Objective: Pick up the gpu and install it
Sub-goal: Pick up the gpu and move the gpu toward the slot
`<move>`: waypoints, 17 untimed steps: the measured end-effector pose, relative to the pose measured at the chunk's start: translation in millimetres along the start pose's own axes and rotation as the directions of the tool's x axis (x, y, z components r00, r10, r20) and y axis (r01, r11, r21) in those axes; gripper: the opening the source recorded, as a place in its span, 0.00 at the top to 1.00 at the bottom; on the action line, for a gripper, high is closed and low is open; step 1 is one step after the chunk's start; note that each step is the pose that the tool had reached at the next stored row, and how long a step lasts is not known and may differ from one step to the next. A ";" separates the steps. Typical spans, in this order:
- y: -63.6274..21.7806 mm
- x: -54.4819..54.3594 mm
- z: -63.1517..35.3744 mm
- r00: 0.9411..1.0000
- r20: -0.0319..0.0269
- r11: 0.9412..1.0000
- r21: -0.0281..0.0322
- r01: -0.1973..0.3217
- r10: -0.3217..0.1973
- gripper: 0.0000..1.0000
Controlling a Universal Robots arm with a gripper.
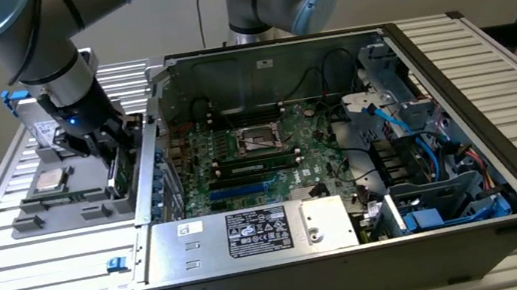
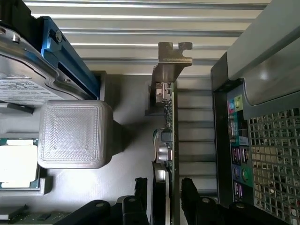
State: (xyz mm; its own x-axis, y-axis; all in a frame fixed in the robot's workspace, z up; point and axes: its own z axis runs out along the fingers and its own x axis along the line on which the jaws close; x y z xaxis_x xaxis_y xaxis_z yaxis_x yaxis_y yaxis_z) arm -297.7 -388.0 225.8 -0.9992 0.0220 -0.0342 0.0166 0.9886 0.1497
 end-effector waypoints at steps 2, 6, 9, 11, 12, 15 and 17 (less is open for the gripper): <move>0.0 0.0 0.2 1.000 0.000 1.000 0.000 0.000 0.000 0.56; -0.1 0.0 1.5 1.000 0.000 1.000 0.000 0.000 0.000 0.56; -0.3 0.0 2.4 1.000 0.000 1.000 0.000 0.000 0.000 0.56; -0.3 0.1 2.6 1.000 0.000 1.000 0.000 0.000 0.000 0.58; -0.3 0.1 2.7 1.000 0.000 1.000 0.000 0.000 0.000 0.65; -0.3 0.1 2.8 1.000 0.000 1.000 0.001 0.000 0.000 0.72; -0.3 0.1 2.8 1.000 0.000 1.000 0.001 0.000 0.000 0.72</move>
State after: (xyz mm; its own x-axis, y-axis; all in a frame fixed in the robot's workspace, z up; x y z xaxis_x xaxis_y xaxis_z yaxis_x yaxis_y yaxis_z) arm -297.7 -387.9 223.0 -0.9992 0.0220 -0.0341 0.0167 0.9888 0.1484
